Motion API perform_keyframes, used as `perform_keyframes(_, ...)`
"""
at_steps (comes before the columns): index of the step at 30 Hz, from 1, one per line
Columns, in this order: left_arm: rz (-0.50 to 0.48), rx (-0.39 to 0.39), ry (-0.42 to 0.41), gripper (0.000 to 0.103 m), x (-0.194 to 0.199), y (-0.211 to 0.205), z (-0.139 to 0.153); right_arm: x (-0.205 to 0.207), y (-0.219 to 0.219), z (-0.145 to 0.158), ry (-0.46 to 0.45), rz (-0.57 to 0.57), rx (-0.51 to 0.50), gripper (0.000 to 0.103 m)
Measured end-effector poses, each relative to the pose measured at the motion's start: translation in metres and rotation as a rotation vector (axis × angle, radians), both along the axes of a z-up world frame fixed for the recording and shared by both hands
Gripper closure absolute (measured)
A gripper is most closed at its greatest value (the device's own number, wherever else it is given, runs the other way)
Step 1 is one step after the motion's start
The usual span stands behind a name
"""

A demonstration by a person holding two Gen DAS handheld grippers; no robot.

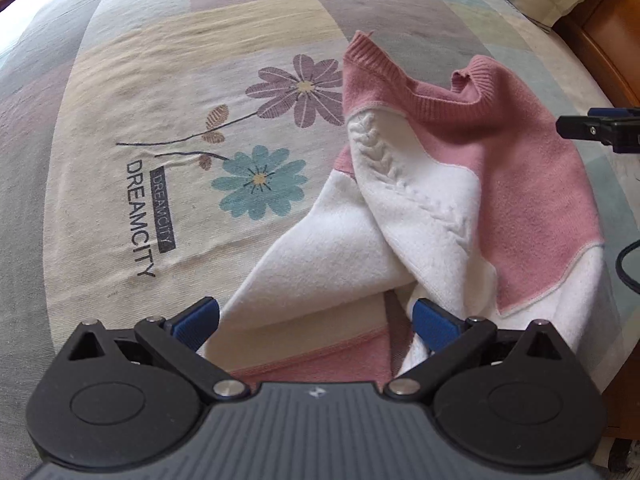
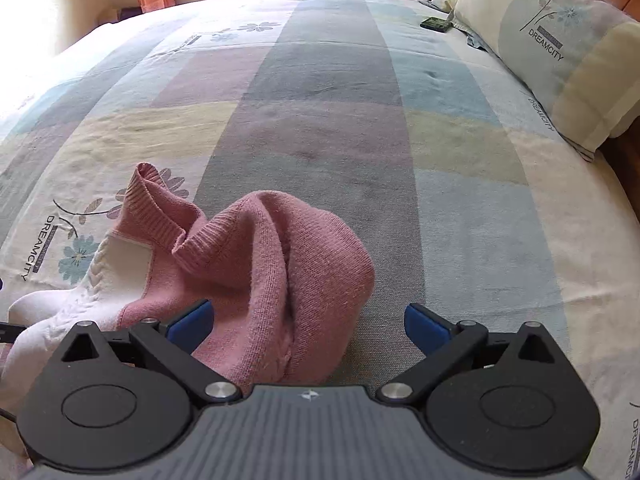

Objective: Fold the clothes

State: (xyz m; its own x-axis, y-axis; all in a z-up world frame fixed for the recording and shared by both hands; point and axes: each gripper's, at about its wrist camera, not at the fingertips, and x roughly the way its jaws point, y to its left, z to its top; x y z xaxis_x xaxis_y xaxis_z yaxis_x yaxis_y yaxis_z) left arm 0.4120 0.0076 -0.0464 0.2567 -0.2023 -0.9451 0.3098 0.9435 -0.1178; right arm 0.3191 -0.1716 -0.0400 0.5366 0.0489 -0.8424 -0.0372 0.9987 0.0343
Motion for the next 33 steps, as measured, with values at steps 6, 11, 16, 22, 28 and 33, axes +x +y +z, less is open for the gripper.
perform_keyframes(6, -0.046, -0.102, 0.007, 0.001, -0.012, -0.041, -0.004, 0.007, 0.016, 0.009, -0.01, 0.015, 0.048, 0.0)
perform_keyframes(11, -0.018, -0.09, -0.04, 0.001, -0.014, -0.026, -0.001, 0.013, 0.038, 0.016, -0.023, 0.103, 0.036, 0.0)
perform_keyframes(16, 0.004, 0.003, -0.118, 0.001, -0.004, 0.002, 0.003, 0.016, 0.05, 0.013, -0.017, 0.124, 0.05, 0.0)
perform_keyframes(22, -0.176, 0.114, -0.111, 0.001, 0.015, -0.002, -0.022, 0.018, 0.06, 0.007, -0.004, 0.129, 0.059, 0.0)
perform_keyframes(28, -0.318, 0.12, -0.114, 0.0, 0.029, -0.02, -0.037, 0.019, 0.065, 0.007, -0.003, 0.136, 0.041, 0.0)
perform_keyframes(33, -0.262, 0.147, -0.15, 0.0, 0.04, -0.009, -0.036, 0.021, 0.06, 0.004, 0.009, 0.097, 0.037, 0.0)
